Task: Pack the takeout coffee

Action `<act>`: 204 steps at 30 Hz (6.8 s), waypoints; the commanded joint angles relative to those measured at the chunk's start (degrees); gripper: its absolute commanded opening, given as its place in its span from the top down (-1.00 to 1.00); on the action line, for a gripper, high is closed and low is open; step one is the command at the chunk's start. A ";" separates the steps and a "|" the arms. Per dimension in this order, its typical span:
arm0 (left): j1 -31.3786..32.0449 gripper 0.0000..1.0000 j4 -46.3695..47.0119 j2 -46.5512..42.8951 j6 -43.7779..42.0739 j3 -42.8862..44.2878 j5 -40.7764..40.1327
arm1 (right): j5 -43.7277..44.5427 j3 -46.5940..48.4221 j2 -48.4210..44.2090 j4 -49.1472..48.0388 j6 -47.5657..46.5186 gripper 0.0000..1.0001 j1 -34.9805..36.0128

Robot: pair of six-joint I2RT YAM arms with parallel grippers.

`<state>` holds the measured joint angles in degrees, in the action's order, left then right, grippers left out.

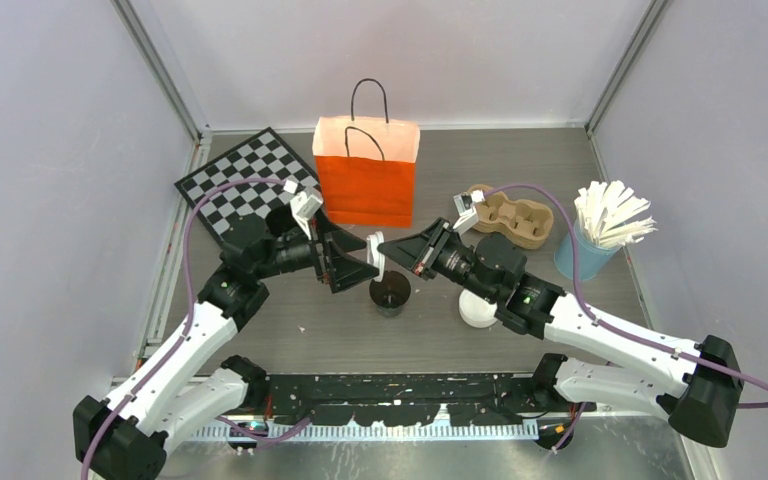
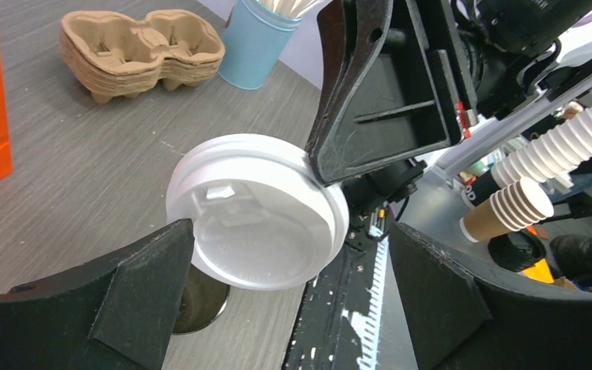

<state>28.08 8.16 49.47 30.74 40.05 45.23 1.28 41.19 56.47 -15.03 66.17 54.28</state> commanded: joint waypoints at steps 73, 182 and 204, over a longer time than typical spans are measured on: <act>22.39 -0.50 -51.07 32.88 -19.75 30.81 -41.08 | 29.25 -2.93 -36.78 47.84 -11.23 -0.36 0.17; 26.24 -0.71 -69.77 47.33 -23.60 49.51 -47.38 | 25.39 -1.32 -31.90 46.49 -15.47 -0.37 0.16; 26.24 -0.87 -70.12 53.47 -24.58 52.58 -45.82 | 26.83 -0.53 -33.73 49.03 -16.29 -0.37 0.20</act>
<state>54.02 -61.56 102.96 6.98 90.45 -1.45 26.28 38.48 23.49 34.59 50.83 54.28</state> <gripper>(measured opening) 0.929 0.687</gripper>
